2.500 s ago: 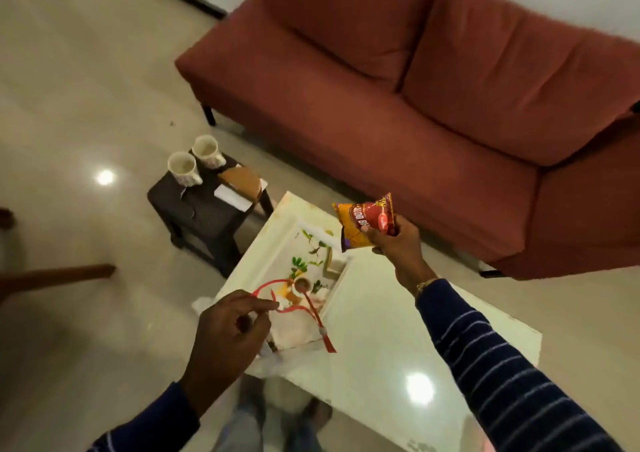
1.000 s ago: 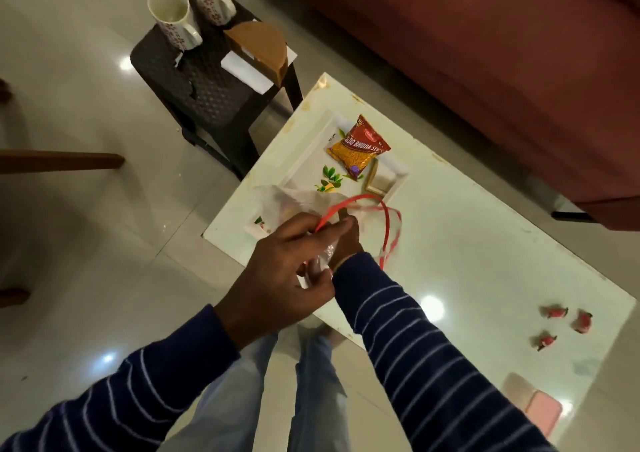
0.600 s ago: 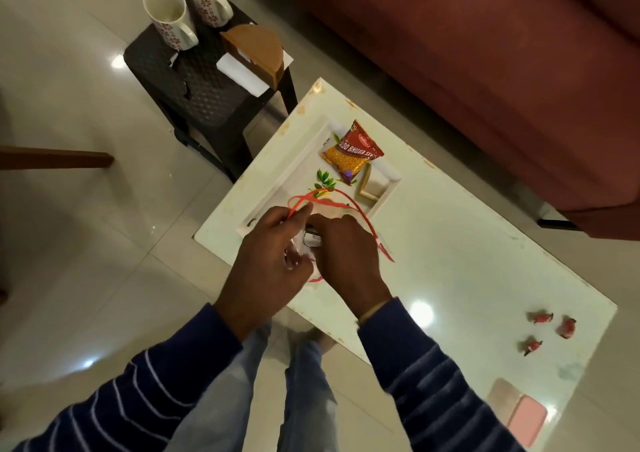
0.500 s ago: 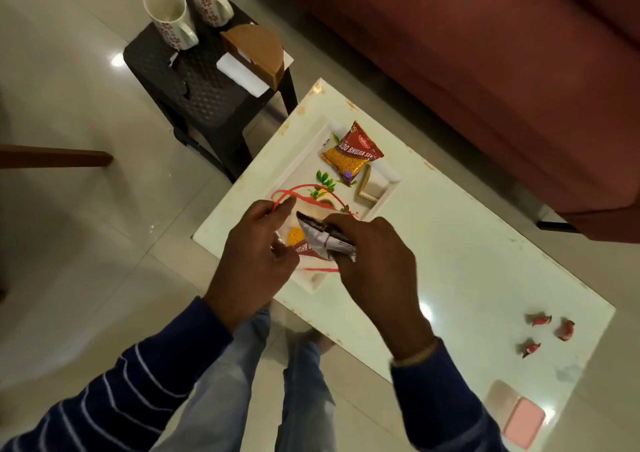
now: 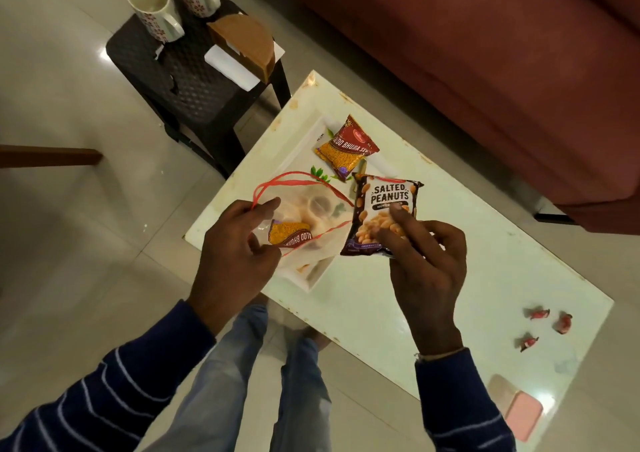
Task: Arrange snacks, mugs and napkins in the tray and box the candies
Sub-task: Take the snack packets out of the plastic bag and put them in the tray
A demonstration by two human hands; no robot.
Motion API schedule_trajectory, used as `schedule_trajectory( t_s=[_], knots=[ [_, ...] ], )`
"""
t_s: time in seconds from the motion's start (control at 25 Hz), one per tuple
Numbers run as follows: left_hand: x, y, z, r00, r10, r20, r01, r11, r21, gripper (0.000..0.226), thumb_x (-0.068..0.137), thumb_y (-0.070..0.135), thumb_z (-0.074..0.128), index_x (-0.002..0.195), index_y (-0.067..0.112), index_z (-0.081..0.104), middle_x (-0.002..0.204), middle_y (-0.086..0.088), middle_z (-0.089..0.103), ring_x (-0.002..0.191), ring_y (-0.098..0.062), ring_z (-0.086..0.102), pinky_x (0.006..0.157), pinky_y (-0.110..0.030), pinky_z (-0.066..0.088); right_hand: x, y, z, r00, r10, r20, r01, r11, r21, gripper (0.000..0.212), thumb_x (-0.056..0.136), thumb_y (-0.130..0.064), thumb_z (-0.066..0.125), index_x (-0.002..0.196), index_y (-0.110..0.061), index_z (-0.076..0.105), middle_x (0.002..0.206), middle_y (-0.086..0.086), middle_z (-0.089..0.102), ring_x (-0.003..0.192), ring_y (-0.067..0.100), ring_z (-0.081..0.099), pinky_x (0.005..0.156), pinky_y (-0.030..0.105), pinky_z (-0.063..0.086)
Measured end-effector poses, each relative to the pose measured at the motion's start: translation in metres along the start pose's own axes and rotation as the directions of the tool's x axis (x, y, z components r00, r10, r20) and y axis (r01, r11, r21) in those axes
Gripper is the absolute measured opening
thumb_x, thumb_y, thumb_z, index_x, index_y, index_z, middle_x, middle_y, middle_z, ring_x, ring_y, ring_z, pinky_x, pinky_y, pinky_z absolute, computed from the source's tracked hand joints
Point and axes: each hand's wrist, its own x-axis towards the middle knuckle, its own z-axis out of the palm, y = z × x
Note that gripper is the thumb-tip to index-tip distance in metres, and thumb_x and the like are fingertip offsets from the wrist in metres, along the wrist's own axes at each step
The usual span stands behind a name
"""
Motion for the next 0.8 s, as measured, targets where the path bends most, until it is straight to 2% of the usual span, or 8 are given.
schedule_trajectory(
  t_s=[0.08, 0.16, 0.24, 0.36, 0.44, 0.56, 0.68, 0.8],
  knots=[
    [0.0, -0.005, -0.003, 0.999, -0.025, -0.028, 0.026, 1.0, 0.013, 0.058, 0.073, -0.009, 0.072, 0.127, 0.013, 0.066, 0.107, 0.003, 0.06, 0.064, 0.0, 0.057, 0.057, -0.002, 0.045, -0.006, 0.012, 0.012, 0.995, 0.099, -0.031, -0.1, 0.995, -0.021, 0.016, 0.094, -0.025, 0.068, 0.11, -0.026, 0.068, 0.125, 0.001, 0.068, 0.085, 0.026, 0.061, 0.072, 0.026, 0.044],
    [0.0, -0.01, -0.005, 0.999, -0.033, -0.026, 0.033, 0.999, 0.012, 0.06, 0.072, -0.013, 0.07, 0.125, 0.014, 0.067, 0.104, 0.005, 0.059, 0.053, -0.004, 0.053, 0.055, -0.002, 0.044, -0.013, 0.025, 0.032, 0.97, 0.243, 0.003, -0.243, 0.97, -0.006, 0.022, 0.092, -0.017, 0.068, 0.113, -0.026, 0.071, 0.125, 0.003, 0.069, 0.089, 0.023, 0.068, 0.075, 0.022, 0.048],
    [0.001, -0.013, -0.006, 1.0, -0.011, -0.004, 0.01, 1.0, -0.007, 0.059, 0.073, -0.012, 0.069, 0.126, 0.013, 0.066, 0.104, 0.005, 0.059, 0.057, -0.006, 0.056, 0.054, -0.005, 0.045, -0.019, 0.039, 0.059, 0.912, 0.401, 0.087, -0.405, 0.914, 0.035, 0.032, 0.087, -0.006, 0.07, 0.114, -0.024, 0.074, 0.128, 0.003, 0.068, 0.105, 0.016, 0.068, 0.086, 0.02, 0.051],
    [0.005, -0.015, -0.004, 0.999, 0.049, 0.017, -0.049, 0.998, -0.034, 0.051, 0.077, 0.005, 0.066, 0.127, 0.013, 0.065, 0.105, 0.008, 0.058, 0.059, -0.009, 0.057, 0.054, -0.009, 0.048, -0.021, 0.066, 0.109, 0.817, 0.541, 0.202, -0.57, 0.812, 0.13, 0.036, 0.087, 0.004, 0.066, 0.117, -0.013, 0.072, 0.13, 0.006, 0.066, 0.121, 0.017, 0.061, 0.106, 0.033, 0.049],
    [0.011, -0.017, -0.001, 0.998, 0.07, 0.009, -0.069, 0.995, -0.068, 0.049, 0.078, 0.015, 0.063, 0.127, 0.014, 0.065, 0.106, 0.009, 0.058, 0.058, -0.014, 0.056, 0.051, -0.011, 0.049, -0.017, 0.084, 0.143, 0.784, 0.582, 0.217, -0.614, 0.779, 0.128, 0.034, 0.088, 0.004, 0.063, 0.119, -0.009, 0.07, 0.131, 0.01, 0.064, 0.124, 0.022, 0.059, 0.111, 0.025, 0.042],
    [0.016, -0.019, 0.004, 0.995, 0.096, -0.014, -0.096, 0.991, -0.095, 0.045, 0.082, 0.018, 0.064, 0.126, 0.014, 0.065, 0.106, 0.009, 0.06, 0.055, -0.015, 0.055, 0.048, -0.01, 0.045, -0.012, 0.104, 0.185, 0.771, 0.612, 0.177, -0.634, 0.763, 0.127, 0.036, 0.09, -0.001, 0.06, 0.123, -0.013, 0.067, 0.138, 0.01, 0.058, 0.129, 0.013, 0.048, 0.109, 0.004, 0.028],
    [0.02, -0.025, 0.01, 0.997, 0.072, -0.027, -0.075, 0.991, -0.115, 0.043, 0.083, 0.016, 0.065, 0.125, 0.024, 0.061, 0.107, 0.017, 0.059, 0.054, -0.019, 0.055, 0.045, -0.013, 0.044, -0.014, 0.108, 0.216, 0.776, 0.601, 0.191, -0.629, 0.757, 0.175, 0.038, 0.089, -0.003, 0.058, 0.124, -0.017, 0.065, 0.141, 0.009, 0.052, 0.132, 0.013, 0.045, 0.11, 0.014, 0.037],
    [0.021, -0.028, 0.011, 0.998, 0.065, -0.007, -0.066, 0.993, -0.101, 0.043, 0.083, 0.018, 0.066, 0.124, 0.029, 0.057, 0.109, 0.023, 0.056, 0.058, -0.02, 0.057, 0.048, -0.019, 0.051, -0.025, 0.099, 0.224, 0.776, 0.553, 0.303, -0.614, 0.772, 0.164, 0.033, 0.085, -0.003, 0.063, 0.116, -0.01, 0.069, 0.139, 0.009, 0.055, 0.13, 0.02, 0.051, 0.11, 0.026, 0.041]
  ],
)
